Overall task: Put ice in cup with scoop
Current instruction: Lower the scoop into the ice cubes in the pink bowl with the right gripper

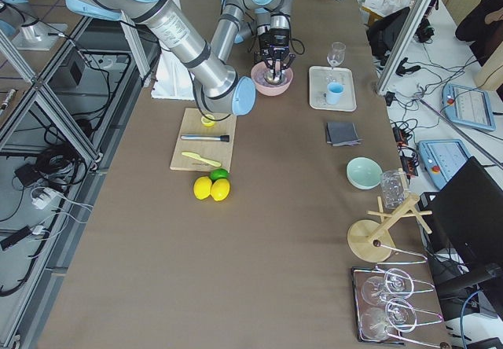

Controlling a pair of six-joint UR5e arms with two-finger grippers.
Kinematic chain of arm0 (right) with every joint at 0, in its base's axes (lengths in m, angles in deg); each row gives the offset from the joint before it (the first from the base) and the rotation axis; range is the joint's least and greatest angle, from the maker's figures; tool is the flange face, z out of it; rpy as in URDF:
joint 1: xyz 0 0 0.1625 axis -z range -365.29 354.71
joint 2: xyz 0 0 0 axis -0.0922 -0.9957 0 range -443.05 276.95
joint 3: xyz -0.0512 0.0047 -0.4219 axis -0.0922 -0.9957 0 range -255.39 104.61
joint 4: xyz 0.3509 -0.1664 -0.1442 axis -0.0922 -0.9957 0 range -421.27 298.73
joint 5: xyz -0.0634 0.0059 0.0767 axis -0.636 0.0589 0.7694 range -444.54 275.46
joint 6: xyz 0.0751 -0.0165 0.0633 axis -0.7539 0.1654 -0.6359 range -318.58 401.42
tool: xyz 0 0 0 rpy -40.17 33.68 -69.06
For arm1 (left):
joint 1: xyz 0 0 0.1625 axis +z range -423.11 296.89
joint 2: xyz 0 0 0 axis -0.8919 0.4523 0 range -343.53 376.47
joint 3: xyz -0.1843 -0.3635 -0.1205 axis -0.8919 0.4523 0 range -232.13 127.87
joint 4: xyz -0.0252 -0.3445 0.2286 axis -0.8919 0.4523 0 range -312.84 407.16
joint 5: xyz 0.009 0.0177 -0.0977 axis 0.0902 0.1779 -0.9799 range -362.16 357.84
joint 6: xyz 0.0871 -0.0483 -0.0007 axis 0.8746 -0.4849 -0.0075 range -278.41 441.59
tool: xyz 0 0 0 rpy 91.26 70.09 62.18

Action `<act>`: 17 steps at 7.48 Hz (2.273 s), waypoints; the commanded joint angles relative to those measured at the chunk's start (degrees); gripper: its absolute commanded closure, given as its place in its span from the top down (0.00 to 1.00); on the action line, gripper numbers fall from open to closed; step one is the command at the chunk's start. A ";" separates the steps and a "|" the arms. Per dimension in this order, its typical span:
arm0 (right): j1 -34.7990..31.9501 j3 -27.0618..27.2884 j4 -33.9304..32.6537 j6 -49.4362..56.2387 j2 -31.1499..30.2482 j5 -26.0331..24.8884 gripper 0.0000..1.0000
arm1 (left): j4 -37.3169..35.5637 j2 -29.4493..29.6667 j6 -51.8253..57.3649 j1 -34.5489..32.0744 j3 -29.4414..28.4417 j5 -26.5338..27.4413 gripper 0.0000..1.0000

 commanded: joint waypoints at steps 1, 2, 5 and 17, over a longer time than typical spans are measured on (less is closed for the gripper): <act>1.31 -3.60 1.27 -3.01 1.00 -0.75 0.00 | 0.08 -0.07 0.00 0.07 0.00 1.05 0.98; 1.31 -5.61 1.37 -3.18 1.88 -0.66 0.00 | 0.08 -0.07 0.00 0.07 0.09 1.06 0.98; 2.72 -10.79 2.16 -5.12 4.86 -0.58 0.00 | 0.26 0.02 0.00 0.24 0.18 1.06 0.98; 5.09 0.77 27.19 -21.29 -12.60 1.97 0.00 | 0.08 0.02 0.09 0.60 -0.09 1.15 0.98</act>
